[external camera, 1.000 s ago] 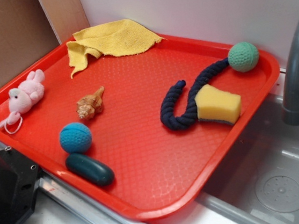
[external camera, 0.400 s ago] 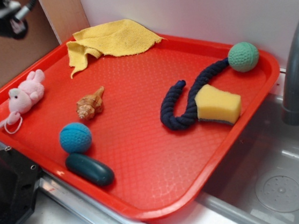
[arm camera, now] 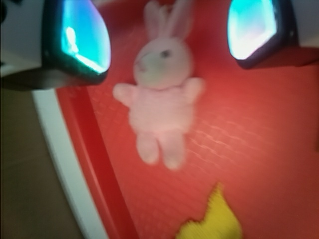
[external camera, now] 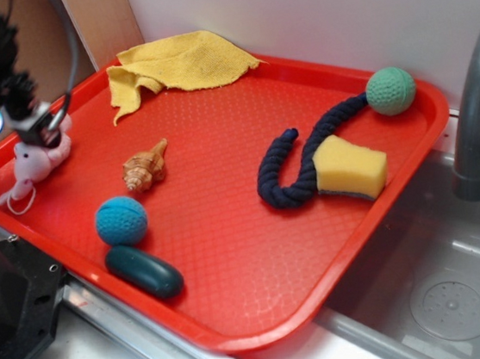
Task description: Grab the pink bunny.
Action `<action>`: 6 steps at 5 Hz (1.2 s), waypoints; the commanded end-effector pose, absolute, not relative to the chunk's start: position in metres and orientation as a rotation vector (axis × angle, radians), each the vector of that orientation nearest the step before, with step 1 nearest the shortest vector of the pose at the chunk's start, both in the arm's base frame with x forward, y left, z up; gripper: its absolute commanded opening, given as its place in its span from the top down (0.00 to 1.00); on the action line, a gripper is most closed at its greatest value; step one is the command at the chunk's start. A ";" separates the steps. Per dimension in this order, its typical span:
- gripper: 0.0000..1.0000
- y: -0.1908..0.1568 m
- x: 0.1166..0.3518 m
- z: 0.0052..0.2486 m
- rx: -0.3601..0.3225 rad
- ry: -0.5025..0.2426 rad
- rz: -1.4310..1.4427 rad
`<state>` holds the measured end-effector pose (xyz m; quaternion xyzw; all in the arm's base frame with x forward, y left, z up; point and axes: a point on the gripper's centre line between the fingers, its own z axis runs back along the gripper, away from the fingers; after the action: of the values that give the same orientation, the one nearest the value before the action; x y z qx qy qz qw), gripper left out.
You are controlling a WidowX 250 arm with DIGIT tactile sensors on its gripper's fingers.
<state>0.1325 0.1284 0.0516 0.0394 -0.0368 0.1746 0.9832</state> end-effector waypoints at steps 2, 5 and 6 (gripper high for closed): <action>0.00 0.111 0.159 0.020 0.099 -0.086 0.233; 1.00 0.092 0.179 0.019 0.108 -0.047 0.162; 1.00 0.089 0.178 0.035 0.079 -0.020 0.155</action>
<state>0.1679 0.0842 0.0246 0.0310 0.0165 0.0796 0.9962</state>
